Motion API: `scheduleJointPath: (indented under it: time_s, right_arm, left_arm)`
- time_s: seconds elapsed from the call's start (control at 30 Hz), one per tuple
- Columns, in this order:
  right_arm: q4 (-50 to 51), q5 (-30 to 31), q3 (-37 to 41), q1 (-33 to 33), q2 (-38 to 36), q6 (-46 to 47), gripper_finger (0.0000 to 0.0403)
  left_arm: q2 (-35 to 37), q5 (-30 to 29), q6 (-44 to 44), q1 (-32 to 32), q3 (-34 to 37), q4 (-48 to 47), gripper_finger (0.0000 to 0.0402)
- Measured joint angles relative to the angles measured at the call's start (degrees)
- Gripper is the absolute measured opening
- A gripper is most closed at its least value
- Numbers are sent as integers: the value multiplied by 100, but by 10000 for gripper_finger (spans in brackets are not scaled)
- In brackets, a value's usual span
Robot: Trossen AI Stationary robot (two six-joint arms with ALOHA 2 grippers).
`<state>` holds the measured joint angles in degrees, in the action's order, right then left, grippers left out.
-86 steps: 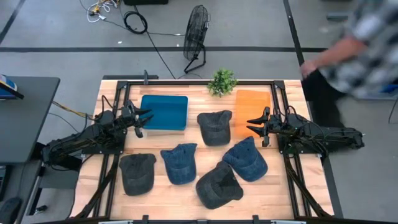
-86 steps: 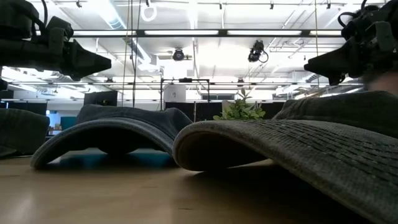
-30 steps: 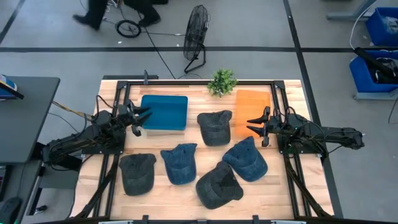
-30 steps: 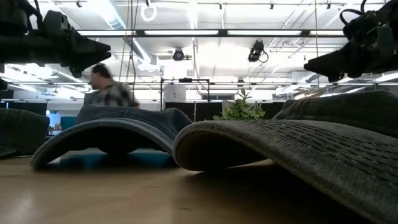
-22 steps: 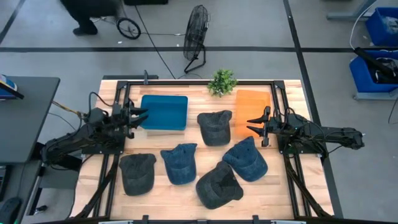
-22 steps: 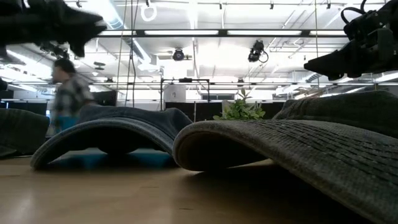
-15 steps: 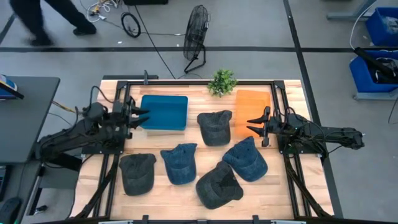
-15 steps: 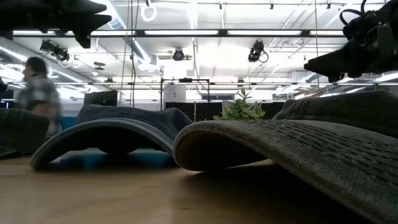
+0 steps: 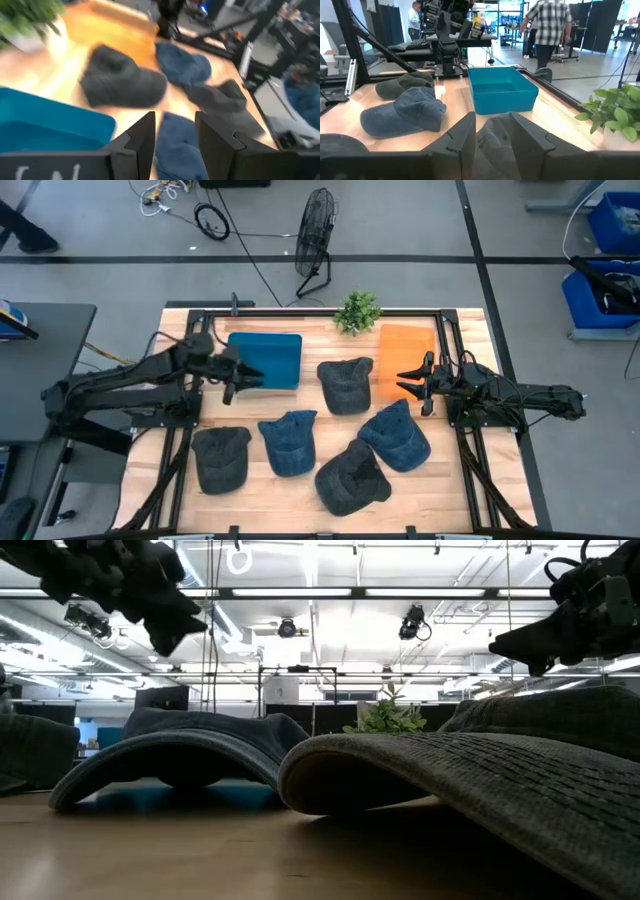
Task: Pick & Place hat
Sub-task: Put the left blue cap into the blue bin
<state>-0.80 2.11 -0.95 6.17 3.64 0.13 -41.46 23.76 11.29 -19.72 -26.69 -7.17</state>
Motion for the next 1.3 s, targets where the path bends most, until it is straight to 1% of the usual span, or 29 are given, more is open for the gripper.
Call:
scheduleJointPath:
  time_s: [0.13, 0.27, 0.33, 0.43, 0.57, 0.67, 0.8, 0.9, 1.0, 1.1, 1.2, 1.3]
  right_arm:
    - [0, -1, 0, 0, 0, -36, 121]
    - [0, -1, -2, 0, 0, -38, 121]
    - [0, 0, 0, 0, 0, -40, 121]
    - [0, 0, 0, 0, 0, -40, 121]
    - [0, -2, 0, 0, 0, -60, 121]
    - [2, -3, -2, 0, 2, -59, 121]
    - [2, -15, -2, 0, 2, 71, 121]
    - [4, -19, 0, 0, 2, 98, 121]
    - [4, -17, 0, 0, 2, 93, 121]
    - [4, -17, 0, 0, 2, 91, 121]
    - [4, -17, 0, 0, 2, 89, 121]
    - [6, -17, 0, 0, 4, 65, 121]
  left_arm:
    - [-558, 246, 32, 423, -113, -6, 142]
    - [-1044, 294, 72, 993, -310, -6, 142]
    - [-1274, 203, 269, 1259, -422, 0, 142]
    - [-1621, -143, 571, 1598, -543, 1, 142]
    - [-2103, -226, 694, 1929, -668, -5, 142]
    - [-2430, -349, 982, 2109, -736, -1, 142]
    - [-2777, -391, 1033, 2297, -752, 7, 142]
    - [-2997, -464, 1100, 2427, -752, 146, 142]
    - [-3199, -712, 1211, 2567, -752, 368, 142]
    - [-3405, -768, 1208, 2688, -752, 612, 142]
    - [-3534, -766, 1212, 2755, -752, 841, 142]
    - [-3562, -835, 1211, 2749, -752, 835, 142]
